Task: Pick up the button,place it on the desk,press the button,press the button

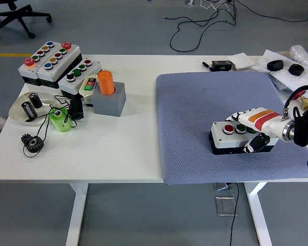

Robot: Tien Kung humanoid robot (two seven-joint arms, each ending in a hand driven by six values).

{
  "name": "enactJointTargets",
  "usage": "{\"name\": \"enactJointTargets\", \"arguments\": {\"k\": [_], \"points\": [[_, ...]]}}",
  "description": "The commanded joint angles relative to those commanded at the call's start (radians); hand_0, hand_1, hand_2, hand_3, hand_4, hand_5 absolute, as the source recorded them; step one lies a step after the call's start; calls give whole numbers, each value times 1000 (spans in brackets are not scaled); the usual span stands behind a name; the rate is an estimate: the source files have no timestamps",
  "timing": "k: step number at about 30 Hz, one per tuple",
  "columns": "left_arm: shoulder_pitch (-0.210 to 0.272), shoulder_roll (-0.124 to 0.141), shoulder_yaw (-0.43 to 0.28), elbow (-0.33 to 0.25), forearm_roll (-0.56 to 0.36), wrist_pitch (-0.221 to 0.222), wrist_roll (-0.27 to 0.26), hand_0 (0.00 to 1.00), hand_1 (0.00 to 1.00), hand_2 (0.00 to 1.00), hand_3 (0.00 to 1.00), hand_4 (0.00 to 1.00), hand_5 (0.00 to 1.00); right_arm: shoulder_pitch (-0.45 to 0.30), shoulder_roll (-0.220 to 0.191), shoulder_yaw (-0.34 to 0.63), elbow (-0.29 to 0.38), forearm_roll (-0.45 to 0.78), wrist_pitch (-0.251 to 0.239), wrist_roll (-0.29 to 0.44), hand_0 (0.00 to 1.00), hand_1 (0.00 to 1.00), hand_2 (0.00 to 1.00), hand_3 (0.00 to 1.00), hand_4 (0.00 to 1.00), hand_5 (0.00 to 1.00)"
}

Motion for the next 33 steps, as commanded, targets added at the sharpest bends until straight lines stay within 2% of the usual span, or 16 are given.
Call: {"name": "enactJointTargets", "arguments": {"k": [10,16,23,26,28,29,30,33], "points": [[2,-5,12,1,-12,0,1,626,586,565,544,312,998,-4,7,24,15,54,-39,-7,921,927,998,998,825,114],[6,-6,24,2,-16,1,1,626,588,566,544,312,998,-11,3,22,18,51,-24,-8,927,928,998,998,825,118],[20,-6,44,3,-24,1,0,626,588,568,544,312,998,-52,-34,59,104,78,-12,-11,920,927,998,998,843,138],[27,-5,42,2,-19,0,-1,626,588,568,544,312,998,-90,-60,120,171,99,-21,-17,920,927,998,998,843,138],[30,-5,38,2,-17,0,-2,626,588,568,544,312,998,-112,-71,159,202,117,-36,-21,920,927,998,998,843,138],[28,-5,36,2,-17,-1,-1,625,588,568,544,312,998,-125,-78,183,221,124,-55,-21,867,875,969,973,834,148],[26,-5,34,3,-16,-1,-1,625,588,568,544,312,998,-131,-82,206,233,127,-68,-22,867,875,969,973,834,148],[26,-6,28,2,-14,-1,-1,625,588,568,544,312,998,-168,-98,269,272,182,-170,-2,867,875,969,973,834,148]]}}
